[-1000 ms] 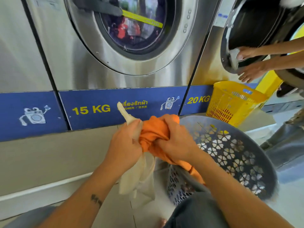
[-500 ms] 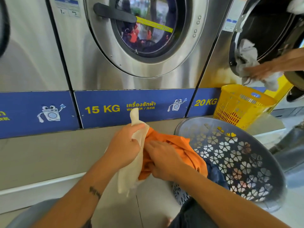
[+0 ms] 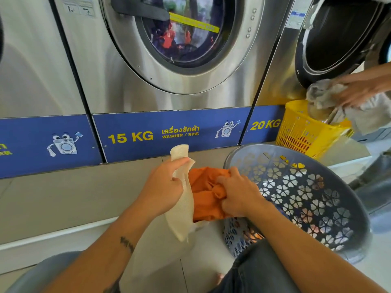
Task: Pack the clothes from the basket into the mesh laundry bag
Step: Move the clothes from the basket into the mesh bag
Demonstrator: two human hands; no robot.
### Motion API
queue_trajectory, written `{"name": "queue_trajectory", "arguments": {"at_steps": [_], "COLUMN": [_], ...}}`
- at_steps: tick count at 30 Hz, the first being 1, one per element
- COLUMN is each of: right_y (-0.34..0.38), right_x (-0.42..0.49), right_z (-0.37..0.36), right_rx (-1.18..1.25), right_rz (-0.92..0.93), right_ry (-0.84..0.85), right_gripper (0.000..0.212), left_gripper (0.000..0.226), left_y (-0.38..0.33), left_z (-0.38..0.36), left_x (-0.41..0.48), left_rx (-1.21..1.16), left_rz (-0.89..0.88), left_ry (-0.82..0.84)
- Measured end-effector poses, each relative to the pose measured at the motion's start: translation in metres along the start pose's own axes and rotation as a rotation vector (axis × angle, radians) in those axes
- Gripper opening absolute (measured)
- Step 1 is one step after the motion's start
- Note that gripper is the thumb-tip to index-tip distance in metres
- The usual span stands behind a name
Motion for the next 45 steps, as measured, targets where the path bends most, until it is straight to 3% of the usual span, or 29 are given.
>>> {"name": "queue_trajectory", "arguments": {"at_steps": [4,8,10,13,15,19,23,26,28,31,34,37,40,42,45], "right_y": [0.015,0.038,0.049,0.067,0.075,0.079,0.067,0.064,0.064,0.063,0.060,0.059,0.077,0.089,0.098], "right_x": [-0.017,-0.031,-0.030,-0.017,-0.011,-0.006,0.000,0.005,0.011,0.015,0.017,0.017,0.013,0.008,0.004], "right_z": [0.021,0.034,0.029,-0.005,-0.024,-0.032,-0.043,-0.044,-0.040,-0.034,-0.023,-0.020,-0.023,-0.027,-0.038], "right_rx": [0.046,0.409,0.549,0.693,0.622,0.411,0.231,-0.023,-0.039,0.095,0.386,0.968,1.402,1.275,0.732], "right_rz": [0.040,0.185,0.221,0.295,0.351,0.373,0.263,0.200,0.188,0.178,0.145,0.143,0.305,0.414,0.523], "right_ry": [-0.167,-0.245,-0.185,0.169,0.301,0.261,0.297,0.225,0.181,0.181,0.091,0.080,0.268,0.320,0.298], "right_gripper": [0.045,0.036,0.035,0.059,0.081,0.097,0.116,0.106,0.080,0.034,0.020,0.022,0.042,0.052,0.049], "left_gripper": [0.064,0.063,0.062,0.062,0.064,0.065,0.062,0.060,0.060,0.062,0.062,0.061,0.061,0.062,0.060], "left_y": [-0.004,-0.006,-0.010,-0.008,-0.003,-0.006,-0.005,-0.004,-0.008,-0.008,0.003,0.002,-0.004,-0.006,-0.009], "left_z": [-0.005,-0.011,-0.011,0.000,0.008,0.020,0.041,0.050,0.049,0.043,0.034,0.022,0.015,0.017,0.025], "left_x": [0.001,-0.001,-0.003,-0.005,-0.007,-0.016,-0.019,-0.021,-0.024,-0.025,-0.020,-0.018,-0.017,-0.017,-0.020], "left_rx": [0.020,0.026,0.019,-0.007,-0.005,-0.034,-0.127,-0.161,-0.166,-0.141,-0.055,-0.020,-0.005,-0.040,-0.127], "left_rz": [-0.017,-0.001,-0.009,0.007,0.022,-0.007,-0.021,-0.020,-0.025,-0.021,0.011,-0.010,-0.038,-0.044,-0.054], "left_ry": [-0.004,0.048,0.062,0.026,0.007,-0.015,-0.093,-0.113,-0.095,-0.060,-0.019,0.030,0.053,0.032,0.006]}}
Point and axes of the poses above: each hand's wrist, its own x-axis towards the middle knuckle, its own z-axis out of the back of the hand, y = z × x, the point moved 8 cm from there along x, towards the middle knuckle, and after that the axes turned 12 degrees about y, right-handed, at the moved point
